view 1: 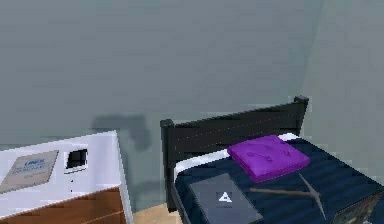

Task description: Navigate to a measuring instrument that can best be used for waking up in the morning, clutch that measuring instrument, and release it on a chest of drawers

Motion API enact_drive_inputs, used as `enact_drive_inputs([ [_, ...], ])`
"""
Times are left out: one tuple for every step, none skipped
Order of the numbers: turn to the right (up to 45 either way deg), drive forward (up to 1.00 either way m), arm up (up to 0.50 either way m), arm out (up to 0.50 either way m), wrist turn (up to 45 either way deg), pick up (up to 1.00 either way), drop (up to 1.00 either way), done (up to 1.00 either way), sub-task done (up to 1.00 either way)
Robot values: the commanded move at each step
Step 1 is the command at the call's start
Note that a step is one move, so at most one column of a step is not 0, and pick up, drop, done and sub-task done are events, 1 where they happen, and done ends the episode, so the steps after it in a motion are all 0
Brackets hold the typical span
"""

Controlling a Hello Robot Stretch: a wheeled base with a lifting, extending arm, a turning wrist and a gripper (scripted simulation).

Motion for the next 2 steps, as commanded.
enact_drive_inputs([
  [0.0,0.00,-0.30,0.00,0.0,0.00,0.00,0.00,0.00],
  [0.0,0.00,0.00,0.00,0.0,1.00,0.00,0.00,0.00],
])
